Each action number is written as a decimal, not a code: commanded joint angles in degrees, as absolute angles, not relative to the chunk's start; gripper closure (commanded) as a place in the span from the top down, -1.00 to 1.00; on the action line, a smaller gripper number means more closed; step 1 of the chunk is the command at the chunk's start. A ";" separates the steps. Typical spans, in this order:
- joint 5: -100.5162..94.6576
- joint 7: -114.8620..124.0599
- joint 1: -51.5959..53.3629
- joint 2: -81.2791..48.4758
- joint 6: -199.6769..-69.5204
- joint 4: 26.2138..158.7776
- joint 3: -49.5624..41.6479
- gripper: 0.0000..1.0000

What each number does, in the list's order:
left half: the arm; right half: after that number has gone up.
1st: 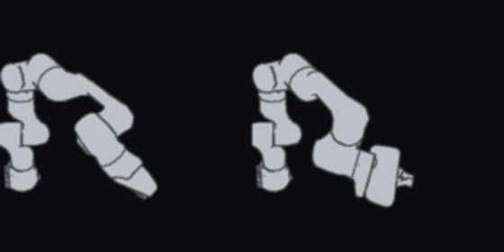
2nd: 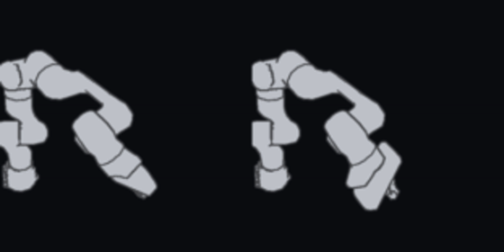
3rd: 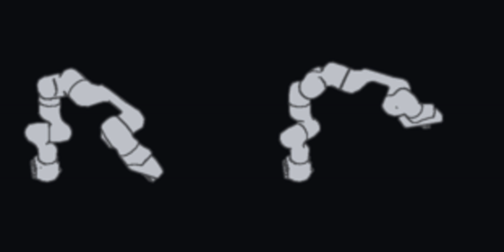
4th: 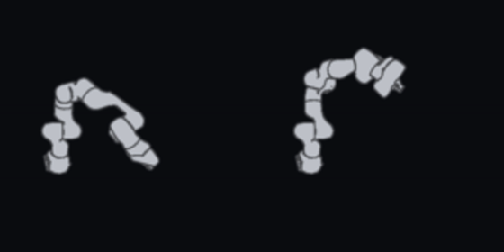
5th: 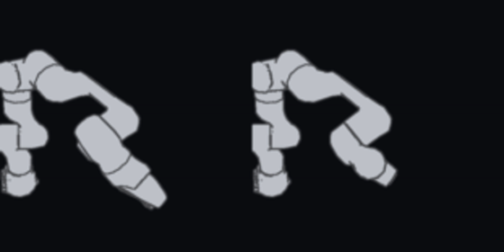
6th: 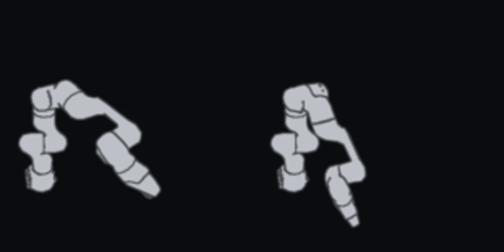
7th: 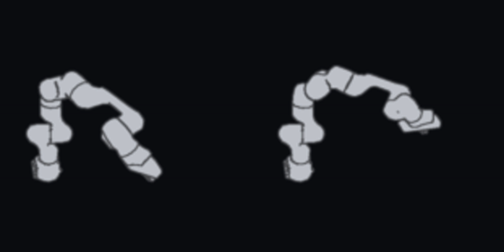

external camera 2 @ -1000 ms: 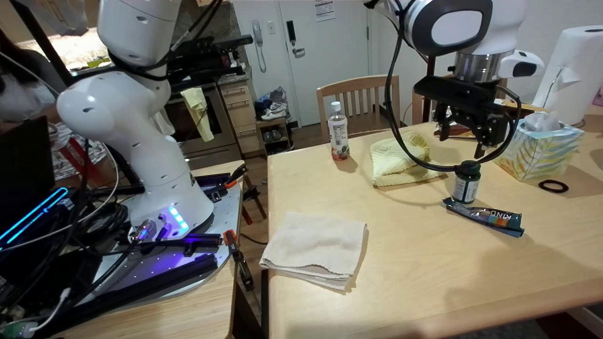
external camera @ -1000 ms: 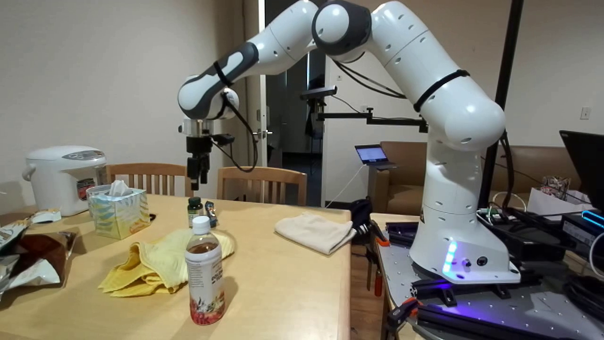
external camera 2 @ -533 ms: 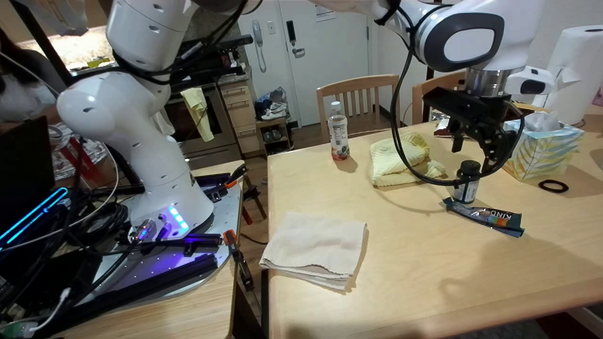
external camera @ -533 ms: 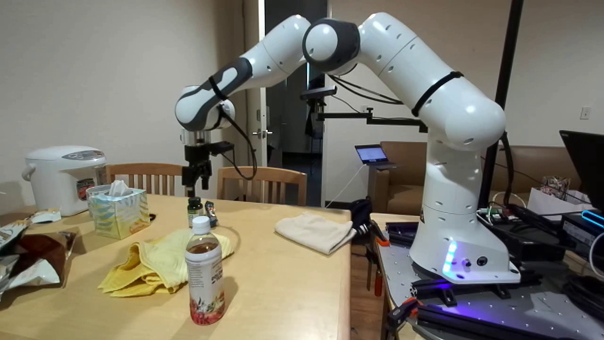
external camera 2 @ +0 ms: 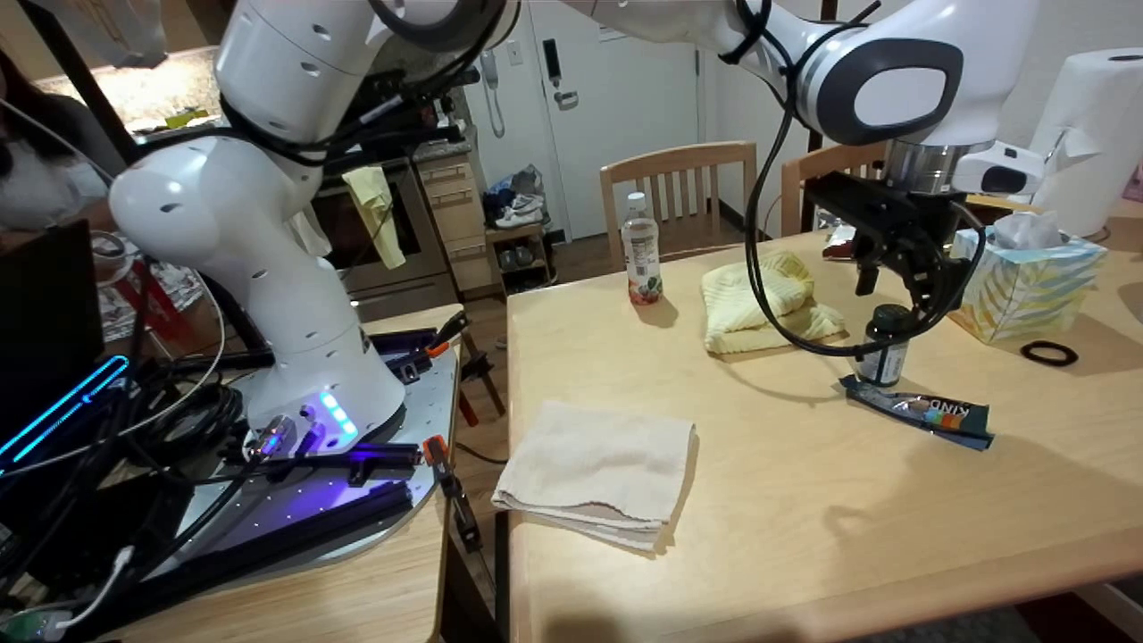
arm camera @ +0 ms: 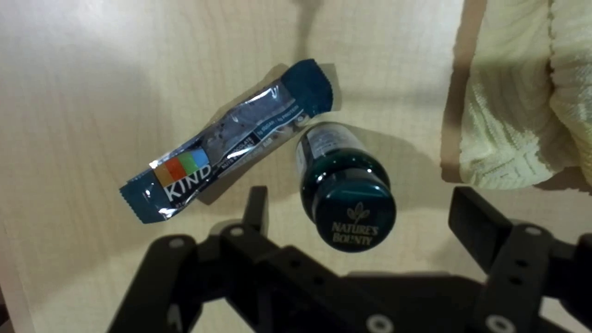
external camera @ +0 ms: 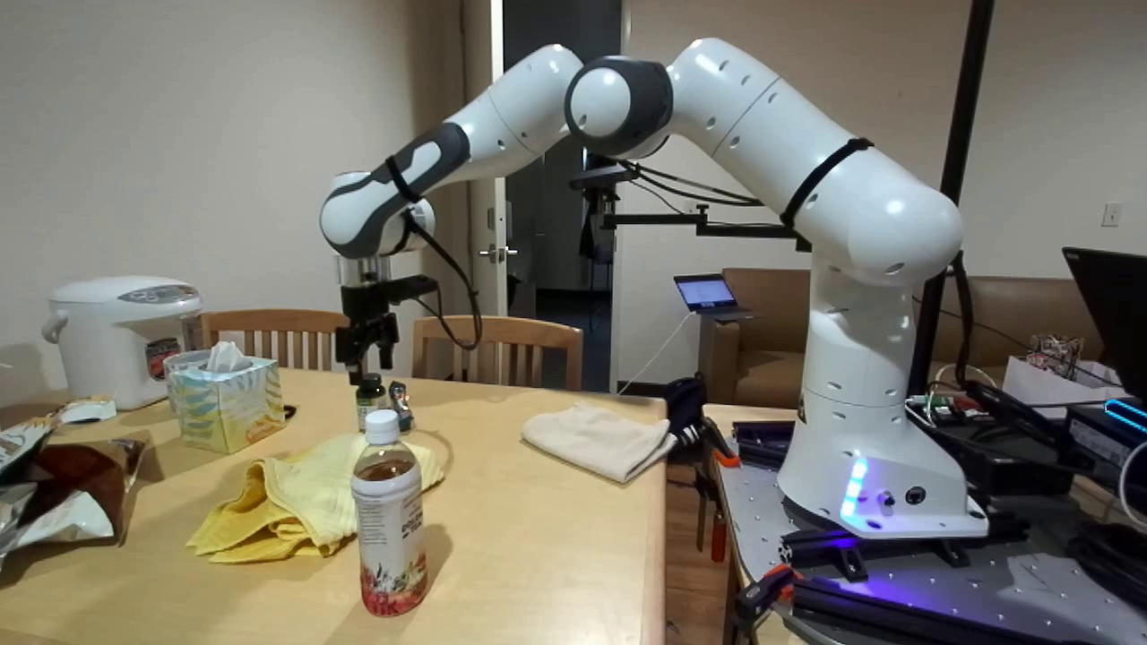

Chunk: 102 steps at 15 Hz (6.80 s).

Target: Move the smaller bottle to the left and shift the bigger bottle to the right near the smaller one

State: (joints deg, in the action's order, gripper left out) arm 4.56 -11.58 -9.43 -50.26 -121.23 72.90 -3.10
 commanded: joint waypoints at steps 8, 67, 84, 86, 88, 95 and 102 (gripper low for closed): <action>4.69 -10.26 -10.42 -54.96 -116.33 66.18 -1.54 -0.15; -3.97 -99.57 -12.30 -14.66 -158.54 137.48 1.97 -0.60; -9.13 -82.33 -5.95 -4.71 -140.95 139.57 -2.61 -0.60; -9.29 -82.13 -5.62 -4.67 -140.84 140.35 -2.51 -0.60; -8.69 -82.77 -5.44 -4.68 -141.22 141.28 -2.31 -0.60; -3.99 -86.19 -5.37 -3.35 -146.25 147.12 -0.55 -0.60; -4.56 -86.12 -3.17 -1.60 -154.44 154.19 1.20 -0.60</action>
State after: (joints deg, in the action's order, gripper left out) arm -5.70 -83.98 -3.89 -4.34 -151.65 150.50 0.63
